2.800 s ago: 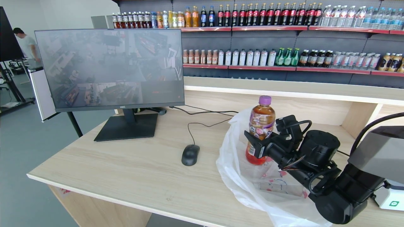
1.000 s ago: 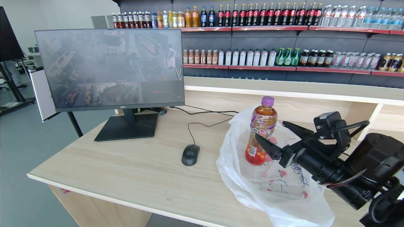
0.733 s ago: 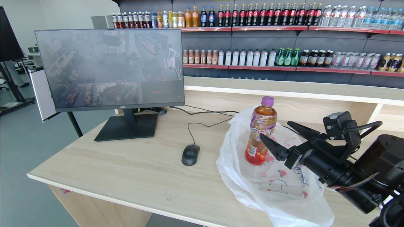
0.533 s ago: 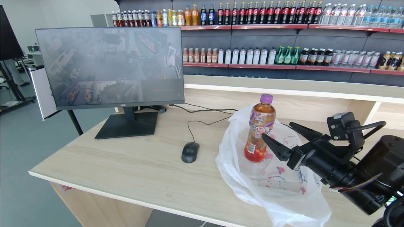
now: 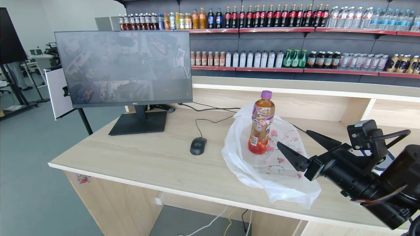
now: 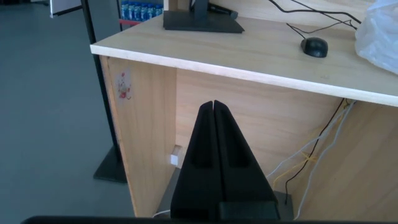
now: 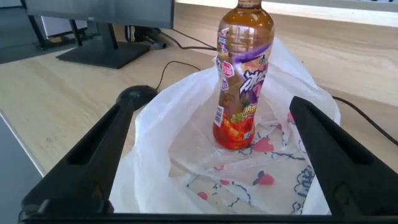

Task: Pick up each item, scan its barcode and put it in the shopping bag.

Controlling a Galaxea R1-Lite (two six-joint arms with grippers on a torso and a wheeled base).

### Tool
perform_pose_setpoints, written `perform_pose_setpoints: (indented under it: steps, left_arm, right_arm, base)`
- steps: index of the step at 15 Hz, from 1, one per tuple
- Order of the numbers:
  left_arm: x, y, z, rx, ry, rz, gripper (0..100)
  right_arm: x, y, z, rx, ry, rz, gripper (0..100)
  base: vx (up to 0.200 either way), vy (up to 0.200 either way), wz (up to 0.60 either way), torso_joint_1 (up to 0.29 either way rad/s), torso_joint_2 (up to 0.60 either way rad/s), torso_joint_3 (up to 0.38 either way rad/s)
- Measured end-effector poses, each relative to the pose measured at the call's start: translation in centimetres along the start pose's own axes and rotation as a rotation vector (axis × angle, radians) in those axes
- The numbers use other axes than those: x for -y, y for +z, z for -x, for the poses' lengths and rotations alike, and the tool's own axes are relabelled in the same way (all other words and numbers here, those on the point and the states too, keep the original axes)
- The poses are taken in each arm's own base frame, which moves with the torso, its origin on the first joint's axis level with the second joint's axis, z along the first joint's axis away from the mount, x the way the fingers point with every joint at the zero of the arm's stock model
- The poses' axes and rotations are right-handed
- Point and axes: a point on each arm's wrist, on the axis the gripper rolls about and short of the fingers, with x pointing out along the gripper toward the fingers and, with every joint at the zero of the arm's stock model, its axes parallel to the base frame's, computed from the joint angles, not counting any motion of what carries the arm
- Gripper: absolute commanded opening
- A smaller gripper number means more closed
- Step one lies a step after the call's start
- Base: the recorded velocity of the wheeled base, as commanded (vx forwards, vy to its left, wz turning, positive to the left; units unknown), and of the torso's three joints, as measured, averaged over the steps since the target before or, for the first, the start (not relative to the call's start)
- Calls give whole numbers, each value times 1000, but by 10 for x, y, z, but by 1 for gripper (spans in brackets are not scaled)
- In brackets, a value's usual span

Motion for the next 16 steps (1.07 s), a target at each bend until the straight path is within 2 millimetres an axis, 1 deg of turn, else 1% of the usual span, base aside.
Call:
perform_pose_setpoints:
  steps: [5, 8, 10, 13, 16]
  left_arm:
    - [0, 0, 0, 0, 0, 0, 0]
    - [0, 0, 0, 0, 0, 0, 0]
    - [0, 0, 0, 0, 1, 1, 0]
    - [0, 0, 0, 2, 1, 2, 0]
    - [0, 0, 0, 2, 2, 3, 0]
  right_arm:
    - [9, 2, 1, 9, -37, 4, 100]
    - [9, 5, 0, 25, -38, 15, 100]
    - [10, 10, 0, 47, -40, 24, 100]
    - [6, 14, 2, 62, -3, 62, 100]
    - [6, 17, 1, 78, 4, 71, 100]
  base:
    - [0, 0, -600, 5, 4, 2]
    - [0, 0, -600, 2, 2, 2]
    - [0, 0, 0, 0, 0, 0]
    - [0, -200, 0, -1, 1, -1]
    - [0, -200, 0, 4, 4, 7]
